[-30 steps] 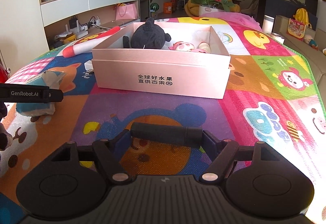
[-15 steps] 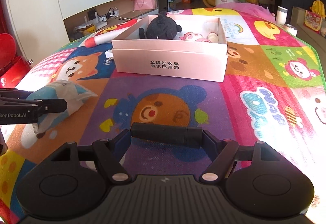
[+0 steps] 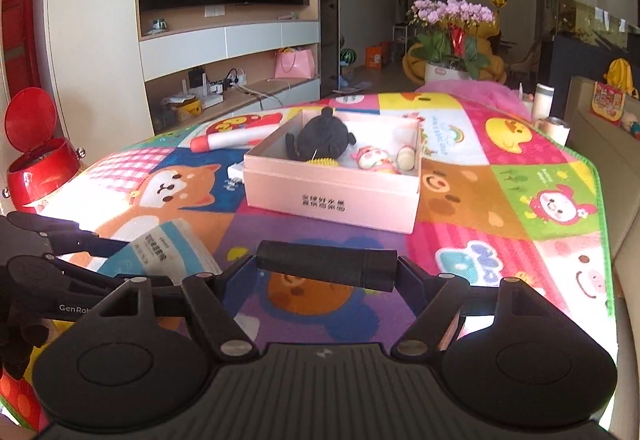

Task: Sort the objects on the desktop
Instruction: 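Lift the cylinder with the right tool while the left tool lowers the wipes pack onto the mat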

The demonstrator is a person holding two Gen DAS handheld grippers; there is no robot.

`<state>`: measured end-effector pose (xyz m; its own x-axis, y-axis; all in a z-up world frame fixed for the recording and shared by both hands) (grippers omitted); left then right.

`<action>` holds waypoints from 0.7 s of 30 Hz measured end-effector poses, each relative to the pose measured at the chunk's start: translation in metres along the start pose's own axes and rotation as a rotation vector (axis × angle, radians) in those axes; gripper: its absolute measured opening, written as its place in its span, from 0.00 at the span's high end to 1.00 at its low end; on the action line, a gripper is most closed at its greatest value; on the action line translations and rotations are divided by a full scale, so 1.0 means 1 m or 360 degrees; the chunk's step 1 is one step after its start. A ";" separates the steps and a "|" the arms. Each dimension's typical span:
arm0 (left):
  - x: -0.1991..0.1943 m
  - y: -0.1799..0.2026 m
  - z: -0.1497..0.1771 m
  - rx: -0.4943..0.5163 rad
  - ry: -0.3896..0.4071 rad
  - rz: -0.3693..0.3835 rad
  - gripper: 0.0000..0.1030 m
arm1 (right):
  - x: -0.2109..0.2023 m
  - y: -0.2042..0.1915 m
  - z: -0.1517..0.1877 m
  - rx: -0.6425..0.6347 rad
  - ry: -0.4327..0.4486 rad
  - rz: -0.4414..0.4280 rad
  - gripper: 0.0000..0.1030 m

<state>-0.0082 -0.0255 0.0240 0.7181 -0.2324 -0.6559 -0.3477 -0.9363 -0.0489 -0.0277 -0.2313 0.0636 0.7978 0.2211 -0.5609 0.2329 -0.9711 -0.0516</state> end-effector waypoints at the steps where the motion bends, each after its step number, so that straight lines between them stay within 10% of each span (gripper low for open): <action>1: -0.001 0.002 0.001 0.0019 0.0006 -0.0004 0.19 | 0.007 -0.002 0.005 0.0012 -0.0033 -0.0012 0.27; 11: 0.003 0.022 0.010 0.0210 0.0031 0.0022 0.02 | 0.049 -0.018 0.042 -0.0066 -0.0206 0.0046 0.23; 21: 0.017 0.005 0.021 -0.0048 -0.0123 0.0058 0.00 | 0.048 -0.007 0.050 -0.0007 -0.0225 0.0064 0.05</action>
<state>-0.0107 -0.0282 -0.0031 0.6565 -0.2464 -0.7129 -0.3536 -0.9354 -0.0023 -0.0195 -0.2182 -0.0044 0.7204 0.1671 -0.6732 0.2051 -0.9785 -0.0234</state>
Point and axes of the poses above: each gripper's, at about its wrist camera, not at the fingertips, and x roughly the way its jaws point, y to its right, z to its underside, the point moved 2 cm from there along x, roughly the way its jaws point, and after that the axes turned 2 degrees about -z, right-handed, at the moved point
